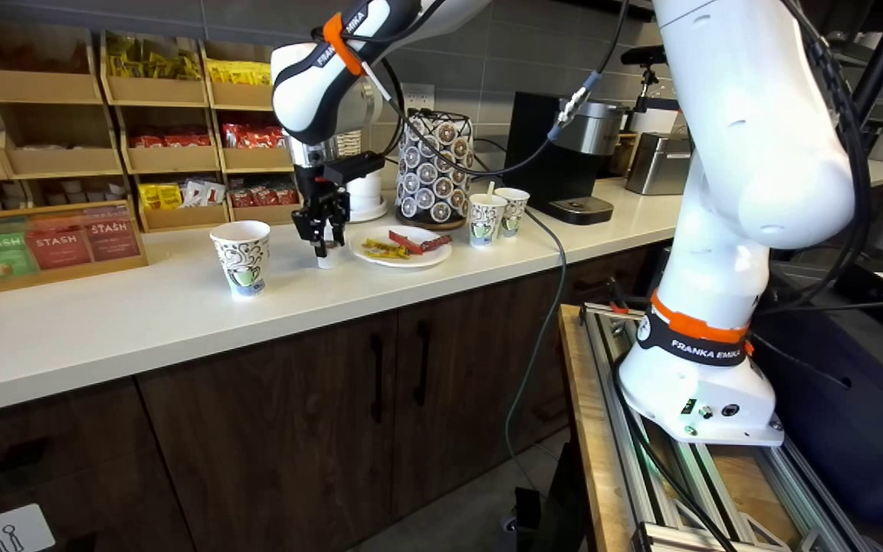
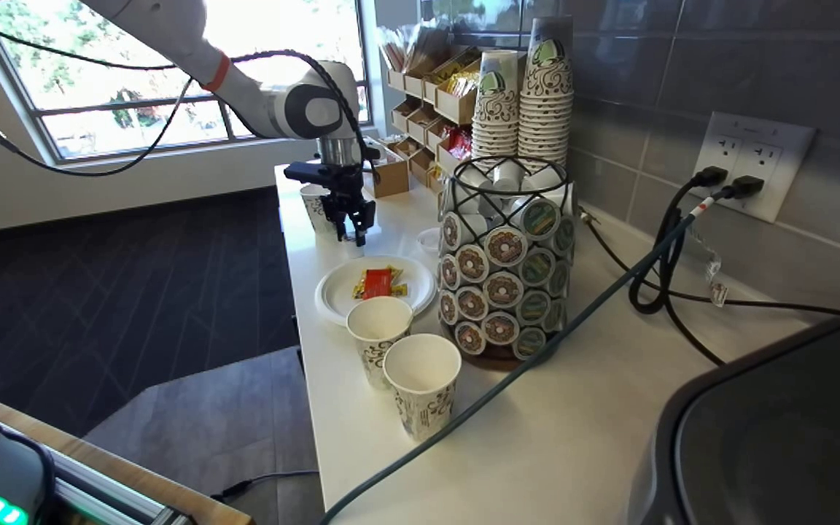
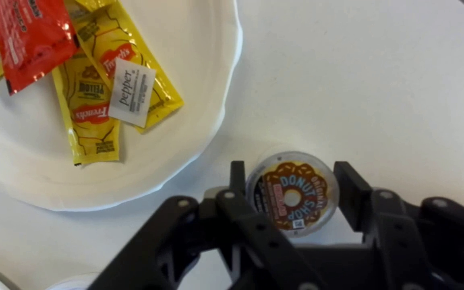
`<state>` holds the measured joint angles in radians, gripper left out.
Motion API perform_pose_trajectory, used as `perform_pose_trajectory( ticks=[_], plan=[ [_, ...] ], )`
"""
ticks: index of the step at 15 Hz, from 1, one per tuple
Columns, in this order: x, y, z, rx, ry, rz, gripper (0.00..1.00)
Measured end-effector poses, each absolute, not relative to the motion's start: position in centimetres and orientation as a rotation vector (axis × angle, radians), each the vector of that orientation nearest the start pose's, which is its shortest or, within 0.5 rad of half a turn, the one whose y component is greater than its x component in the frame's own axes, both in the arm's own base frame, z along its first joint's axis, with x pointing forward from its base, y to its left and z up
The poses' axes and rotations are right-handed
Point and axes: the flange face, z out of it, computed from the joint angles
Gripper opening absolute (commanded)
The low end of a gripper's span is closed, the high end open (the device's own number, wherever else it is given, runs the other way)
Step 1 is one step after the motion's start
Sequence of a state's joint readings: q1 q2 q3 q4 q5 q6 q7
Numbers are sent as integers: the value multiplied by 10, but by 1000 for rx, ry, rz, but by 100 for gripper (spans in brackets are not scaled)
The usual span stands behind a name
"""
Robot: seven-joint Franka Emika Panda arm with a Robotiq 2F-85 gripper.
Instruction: Pick up the coffee pod and put it on the coffee pod rack
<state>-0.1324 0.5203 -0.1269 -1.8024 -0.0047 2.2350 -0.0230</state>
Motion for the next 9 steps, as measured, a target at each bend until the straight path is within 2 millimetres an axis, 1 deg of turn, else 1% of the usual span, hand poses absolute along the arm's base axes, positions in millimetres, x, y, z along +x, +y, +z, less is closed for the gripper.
perform_pose_trajectory(
  ticks=[3,5,7,9],
  plan=[
    [625,-160,259,-3171,351,157,29],
    [621,-159,271,-3160,358,193,29],
    [608,-160,291,-3143,364,239,29],
    [584,-162,315,-3129,359,247,29]
  ],
)
